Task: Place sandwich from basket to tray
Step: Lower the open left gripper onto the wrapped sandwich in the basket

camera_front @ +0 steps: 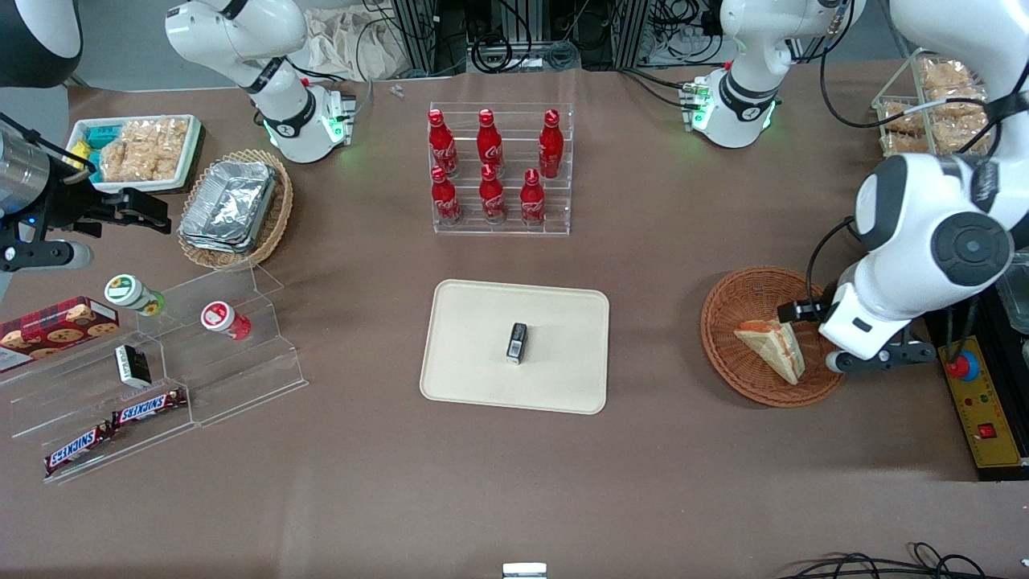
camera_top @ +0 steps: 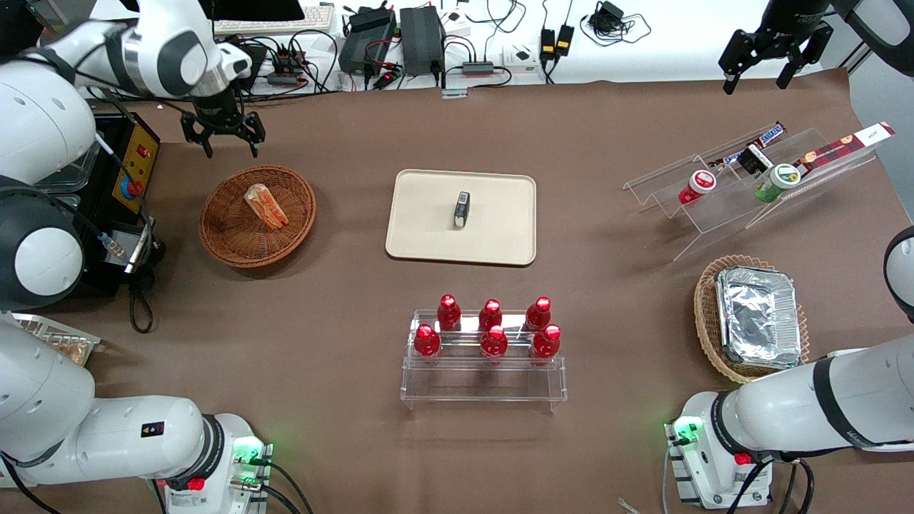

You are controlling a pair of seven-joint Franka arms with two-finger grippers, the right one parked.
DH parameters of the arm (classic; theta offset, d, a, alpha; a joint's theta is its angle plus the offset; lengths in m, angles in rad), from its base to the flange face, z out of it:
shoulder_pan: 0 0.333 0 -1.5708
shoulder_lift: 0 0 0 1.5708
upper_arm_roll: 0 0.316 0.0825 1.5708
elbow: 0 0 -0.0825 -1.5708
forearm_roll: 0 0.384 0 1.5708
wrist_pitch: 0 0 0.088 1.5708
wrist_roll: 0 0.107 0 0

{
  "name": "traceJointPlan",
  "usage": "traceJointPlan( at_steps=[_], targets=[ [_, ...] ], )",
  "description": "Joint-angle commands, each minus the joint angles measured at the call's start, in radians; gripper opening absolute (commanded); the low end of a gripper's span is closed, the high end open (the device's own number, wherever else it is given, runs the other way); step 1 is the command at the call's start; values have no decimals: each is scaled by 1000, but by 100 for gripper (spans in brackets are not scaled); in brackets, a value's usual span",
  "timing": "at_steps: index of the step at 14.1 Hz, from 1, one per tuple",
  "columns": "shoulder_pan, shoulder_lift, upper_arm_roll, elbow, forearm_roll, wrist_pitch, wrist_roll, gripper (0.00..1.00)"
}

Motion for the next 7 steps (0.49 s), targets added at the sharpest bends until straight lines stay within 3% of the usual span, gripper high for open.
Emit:
traceJointPlan(
  at_steps=[1,4,7],
  targets=[
    [23,-33,-8,-162,18,190,-189,100],
    [26,-10,-8,-273,21,382,-327,100],
    [37,13,-1,-310,33,414,-357,100]
  ],
)
